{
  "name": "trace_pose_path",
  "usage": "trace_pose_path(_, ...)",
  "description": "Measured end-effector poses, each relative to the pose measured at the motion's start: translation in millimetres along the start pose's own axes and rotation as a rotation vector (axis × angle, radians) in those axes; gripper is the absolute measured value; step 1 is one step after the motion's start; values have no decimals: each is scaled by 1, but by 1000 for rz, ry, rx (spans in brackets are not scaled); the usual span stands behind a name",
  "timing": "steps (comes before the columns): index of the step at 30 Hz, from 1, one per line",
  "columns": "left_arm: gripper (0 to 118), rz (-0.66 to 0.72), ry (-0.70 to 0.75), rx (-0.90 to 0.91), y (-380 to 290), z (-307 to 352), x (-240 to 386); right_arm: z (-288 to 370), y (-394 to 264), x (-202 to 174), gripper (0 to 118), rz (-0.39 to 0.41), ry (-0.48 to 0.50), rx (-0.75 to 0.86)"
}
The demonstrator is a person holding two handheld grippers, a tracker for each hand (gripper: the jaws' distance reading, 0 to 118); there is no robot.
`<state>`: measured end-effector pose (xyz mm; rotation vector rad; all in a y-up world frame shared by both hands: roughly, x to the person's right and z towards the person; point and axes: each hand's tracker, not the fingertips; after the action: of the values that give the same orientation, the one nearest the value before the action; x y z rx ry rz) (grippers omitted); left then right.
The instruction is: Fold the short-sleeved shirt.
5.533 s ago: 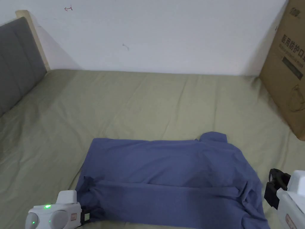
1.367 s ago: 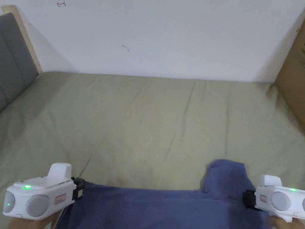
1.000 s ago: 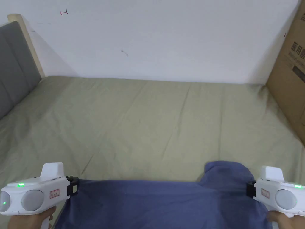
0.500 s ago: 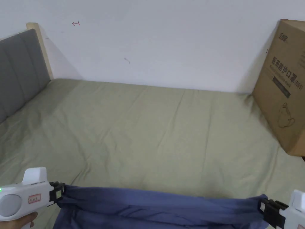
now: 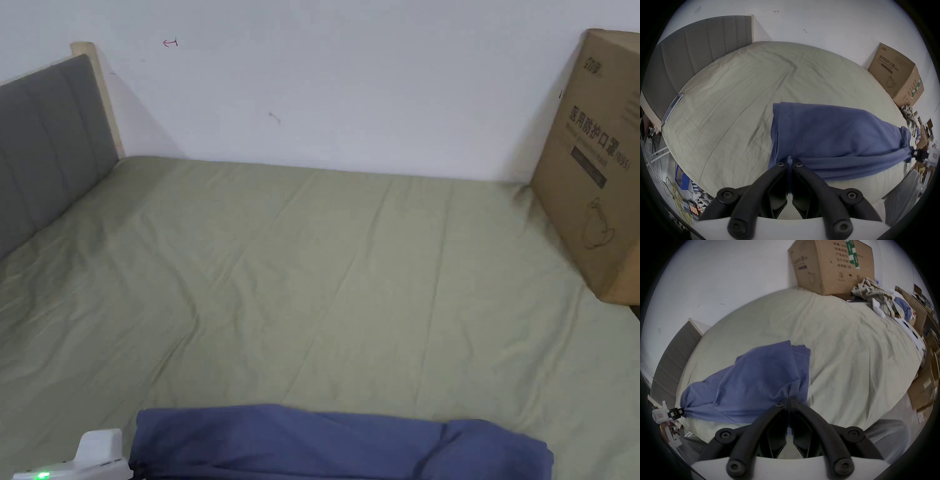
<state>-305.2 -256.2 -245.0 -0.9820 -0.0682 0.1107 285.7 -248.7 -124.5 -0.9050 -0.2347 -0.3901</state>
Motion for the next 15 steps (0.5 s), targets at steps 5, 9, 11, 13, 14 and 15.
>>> trace_pose_path(5,51,39,-1,-25,18,12,8,22,13,-14,47,44,-76,63)
trace_pose_path(9,106,-21,-39,112,38,53,28,61,42,-32,93,113,-71,225)
trace_pose_path(11,106,-59,-43,230,52,80,44,83,62,-46,93,148,-41,305)
trace_pose_path(13,107,-81,-46,350,68,108,59,107,78,-61,93,177,-2,409)
trace_pose_path(14,107,-99,-54,418,77,122,67,119,86,-70,93,194,21,471)
trace_pose_path(15,106,-111,-49,472,83,135,77,130,91,-79,93,211,35,526)
